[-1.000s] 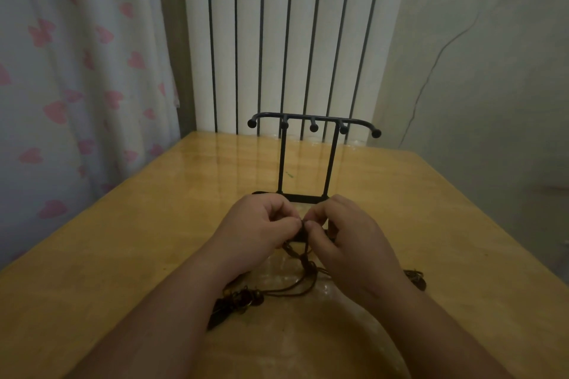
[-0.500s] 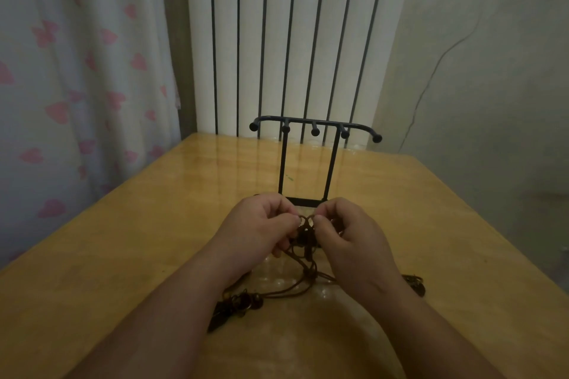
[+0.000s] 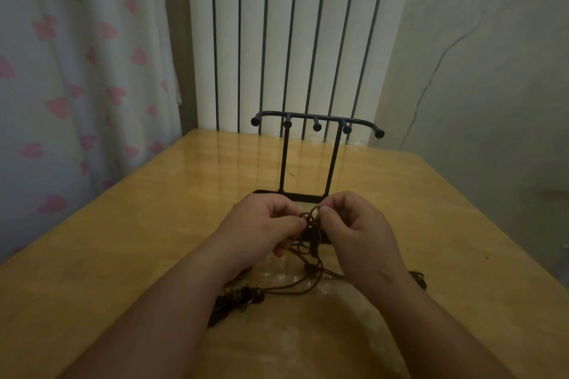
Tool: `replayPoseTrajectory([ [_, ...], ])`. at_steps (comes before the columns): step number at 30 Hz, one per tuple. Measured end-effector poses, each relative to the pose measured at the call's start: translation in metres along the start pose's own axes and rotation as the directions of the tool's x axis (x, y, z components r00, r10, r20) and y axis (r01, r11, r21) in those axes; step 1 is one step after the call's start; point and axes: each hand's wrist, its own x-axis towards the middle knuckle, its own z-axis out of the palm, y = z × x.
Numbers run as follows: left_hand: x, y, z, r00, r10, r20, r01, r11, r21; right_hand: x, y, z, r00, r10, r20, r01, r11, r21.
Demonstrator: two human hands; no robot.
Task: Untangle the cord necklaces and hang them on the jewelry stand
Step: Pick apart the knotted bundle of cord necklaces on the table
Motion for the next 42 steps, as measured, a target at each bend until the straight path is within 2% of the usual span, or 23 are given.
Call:
replayPoseTrajectory([
  [7,0.0,0.0005,-0.0008,1.0,0.002,0.026,-0.001,0.998,-0.057,0.0009,0.0009,-0.001,1.0,0.025,-0.001,-0.025,0.999,0.039],
  [11,-0.0013,0.0015,-0.0002,0.999,0.039,0.024,-0.039,0.999,-0.033,0.0003,0.0017,-0.0005,1.0,0.022,0.001,-0.022,0.999,0.046],
  [16,-0.0001,0.0007,-0.0005,1.0,0.021,-0.002,-0.021,0.998,-0.052,-0.0006,0.0025,-0.0024,0.997,0.007,0.073,-0.016,0.993,0.114],
  [21,0.0008,-0.0005,-0.0012,1.0,-0.004,-0.011,0.003,0.997,-0.079,-0.0006,0.0009,-0.0019,0.994,-0.081,0.073,0.088,0.992,-0.091],
  [25,0.0021,0.001,-0.0002,0.998,-0.06,-0.018,0.056,0.987,-0.148,-0.0006,0.0003,0.0002,0.997,-0.038,0.067,0.043,0.995,-0.086],
  [31,0.0035,0.0027,0.0016,0.987,-0.122,-0.104,0.102,0.978,-0.181,-0.0003,-0.0036,-0.0002,0.993,0.104,0.056,-0.111,0.985,0.134],
  [37,0.0012,0.0065,0.0039,0.992,-0.126,-0.027,0.122,0.987,-0.101,-0.0006,-0.0065,-0.0022,0.989,0.108,0.099,-0.137,0.923,0.358],
  [39,0.0009,0.0072,0.005,0.99,-0.14,-0.015,0.138,0.987,-0.085,0.0009,-0.005,-0.002,0.981,0.143,0.129,-0.186,0.878,0.44],
  [42,0.0026,0.0042,0.0027,0.985,-0.167,-0.041,0.163,0.984,-0.074,0.0051,-0.0015,-0.0054,0.967,0.168,0.192,-0.252,0.752,0.61],
])
